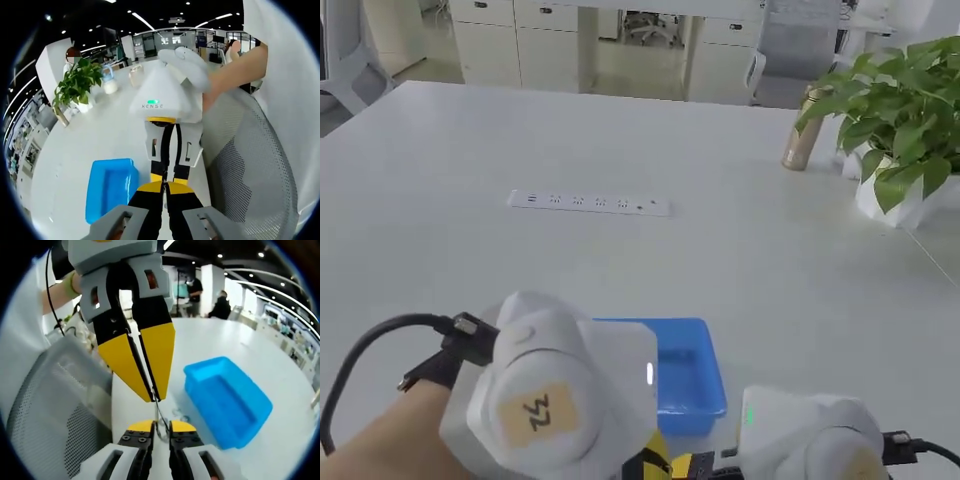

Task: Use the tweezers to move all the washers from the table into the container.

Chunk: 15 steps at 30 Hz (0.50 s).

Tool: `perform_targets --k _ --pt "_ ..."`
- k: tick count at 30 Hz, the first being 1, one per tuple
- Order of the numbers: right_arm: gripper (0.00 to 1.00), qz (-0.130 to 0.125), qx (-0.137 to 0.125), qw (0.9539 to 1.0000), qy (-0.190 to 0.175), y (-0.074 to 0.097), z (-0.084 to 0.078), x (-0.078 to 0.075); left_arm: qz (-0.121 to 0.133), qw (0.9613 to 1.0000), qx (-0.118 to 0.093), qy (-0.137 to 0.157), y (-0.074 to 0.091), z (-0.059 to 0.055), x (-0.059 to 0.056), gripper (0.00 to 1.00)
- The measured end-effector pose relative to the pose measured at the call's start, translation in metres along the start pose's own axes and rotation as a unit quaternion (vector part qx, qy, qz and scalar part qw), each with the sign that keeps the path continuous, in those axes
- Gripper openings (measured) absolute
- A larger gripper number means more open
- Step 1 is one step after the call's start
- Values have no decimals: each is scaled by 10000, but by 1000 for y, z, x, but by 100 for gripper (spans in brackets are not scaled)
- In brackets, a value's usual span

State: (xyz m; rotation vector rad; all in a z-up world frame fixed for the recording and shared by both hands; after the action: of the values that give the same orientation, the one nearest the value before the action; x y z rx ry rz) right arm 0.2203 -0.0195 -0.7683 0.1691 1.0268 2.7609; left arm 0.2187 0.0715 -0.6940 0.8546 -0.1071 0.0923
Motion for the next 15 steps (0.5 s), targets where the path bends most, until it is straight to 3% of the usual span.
perform_targets --k 15 --pt "5 -7 -37 10000 35 -2 1 1 -139 9999 2 -30 -4 2 -2 0"
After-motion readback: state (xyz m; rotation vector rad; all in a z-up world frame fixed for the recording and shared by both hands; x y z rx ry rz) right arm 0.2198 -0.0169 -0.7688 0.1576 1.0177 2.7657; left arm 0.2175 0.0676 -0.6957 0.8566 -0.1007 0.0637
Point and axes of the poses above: the centre of the closed fingertips' face, and the gripper's own axes: y roughly backward along the fingers, x roughly to its left, z roughly out of its top, the point moved 8 cm from there along y, roughly backward along the fingers
